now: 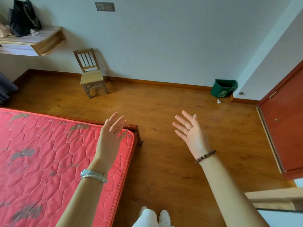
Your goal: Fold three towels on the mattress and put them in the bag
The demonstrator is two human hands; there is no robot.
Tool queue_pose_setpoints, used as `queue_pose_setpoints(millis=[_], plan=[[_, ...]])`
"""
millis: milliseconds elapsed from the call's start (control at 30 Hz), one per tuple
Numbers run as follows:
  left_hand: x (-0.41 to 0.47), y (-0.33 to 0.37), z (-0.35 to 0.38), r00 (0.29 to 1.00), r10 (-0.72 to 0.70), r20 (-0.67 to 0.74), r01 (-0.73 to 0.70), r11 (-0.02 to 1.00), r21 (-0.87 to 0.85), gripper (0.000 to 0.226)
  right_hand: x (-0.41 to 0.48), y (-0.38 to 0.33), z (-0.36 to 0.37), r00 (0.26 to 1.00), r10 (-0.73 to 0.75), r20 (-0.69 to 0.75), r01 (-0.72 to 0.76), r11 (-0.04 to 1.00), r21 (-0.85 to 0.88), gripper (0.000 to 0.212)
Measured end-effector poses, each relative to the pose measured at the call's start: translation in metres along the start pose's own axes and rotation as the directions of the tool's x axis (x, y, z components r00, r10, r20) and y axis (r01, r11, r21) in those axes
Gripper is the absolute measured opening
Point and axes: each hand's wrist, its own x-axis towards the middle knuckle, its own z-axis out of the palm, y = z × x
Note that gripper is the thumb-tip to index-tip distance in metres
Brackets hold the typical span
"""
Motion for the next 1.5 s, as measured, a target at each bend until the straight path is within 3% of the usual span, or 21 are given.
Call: queue_pose_setpoints(millis=[300, 600, 967, 1500], plan=[[0.091, -0.008, 0.018, 1.0, 0.002, -0.018, -0.002, 1.0, -0.001, 0.051, 0.089, -0.023, -0.005, 1.0, 0.013, -0.015, -0.013, 1.0, -0.001, 0.049], [0.207, 0.006, 0.027, 0.994, 0.04, -0.106, -0.046, 0.997, -0.057, 0.05, 0.209, -0.062, 0.024, 0.998, -0.013, 0.063, 0.016, 0.999, -0.051, 0.05], [0.311, 0.038, 0.041, 0.985, 0.081, -0.155, -0.089, 0.995, -0.041, 0.05, 0.326, -0.101, 0.052, 0.993, -0.01, 0.115, 0.008, 1.0, 0.013, 0.048], [0.451, 0.032, 0.085, 0.921, 0.188, -0.34, -0.23, 0.969, -0.087, 0.052, 0.531, -0.158, 0.097, 0.931, 0.119, 0.344, -0.089, 0.991, -0.101, 0.044]])
